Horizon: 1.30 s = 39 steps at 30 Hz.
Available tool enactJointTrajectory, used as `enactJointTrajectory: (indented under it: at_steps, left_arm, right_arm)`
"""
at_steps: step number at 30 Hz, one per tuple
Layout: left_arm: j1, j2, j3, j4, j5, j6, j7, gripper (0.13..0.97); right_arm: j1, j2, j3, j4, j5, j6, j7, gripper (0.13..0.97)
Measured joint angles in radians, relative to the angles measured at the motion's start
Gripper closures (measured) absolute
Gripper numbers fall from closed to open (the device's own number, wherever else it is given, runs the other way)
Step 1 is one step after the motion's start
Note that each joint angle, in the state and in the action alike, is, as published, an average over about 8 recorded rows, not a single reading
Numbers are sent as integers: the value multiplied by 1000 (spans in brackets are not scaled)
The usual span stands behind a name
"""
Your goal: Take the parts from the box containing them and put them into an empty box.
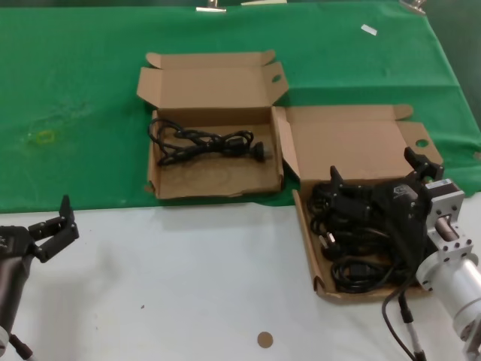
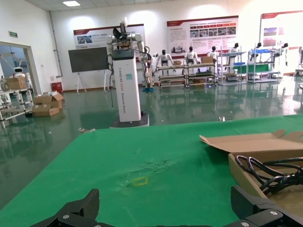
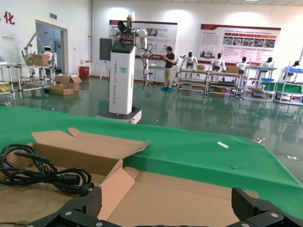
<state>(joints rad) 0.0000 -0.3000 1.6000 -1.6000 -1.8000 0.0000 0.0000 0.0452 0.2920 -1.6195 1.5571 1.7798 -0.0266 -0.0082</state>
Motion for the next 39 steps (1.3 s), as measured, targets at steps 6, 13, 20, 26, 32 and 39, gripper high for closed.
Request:
enactJointTrajectory:
  at_steps: [6, 13, 20, 26, 32, 39]
  left_arm:
    - [0, 0, 0, 0, 0, 0, 0, 132]
    - [0, 0, 0, 0, 0, 0, 0, 132]
    - [0, 0, 0, 0, 0, 0, 0, 132]
    - [0, 0, 0, 0, 0, 0, 0, 132]
    - [0, 0, 0, 0, 0, 0, 0, 132]
    - [0, 0, 0, 0, 0, 0, 0, 132]
  right_arm:
    - [0, 0, 0, 0, 0, 0, 0, 129]
    - [0, 0, 0, 0, 0, 0, 0, 129]
    - [0, 0, 0, 0, 0, 0, 0, 129]
    - [0, 0, 0, 0, 0, 0, 0, 129]
    - [0, 0, 0, 0, 0, 0, 0, 129]
    - [0, 0, 0, 0, 0, 0, 0, 129]
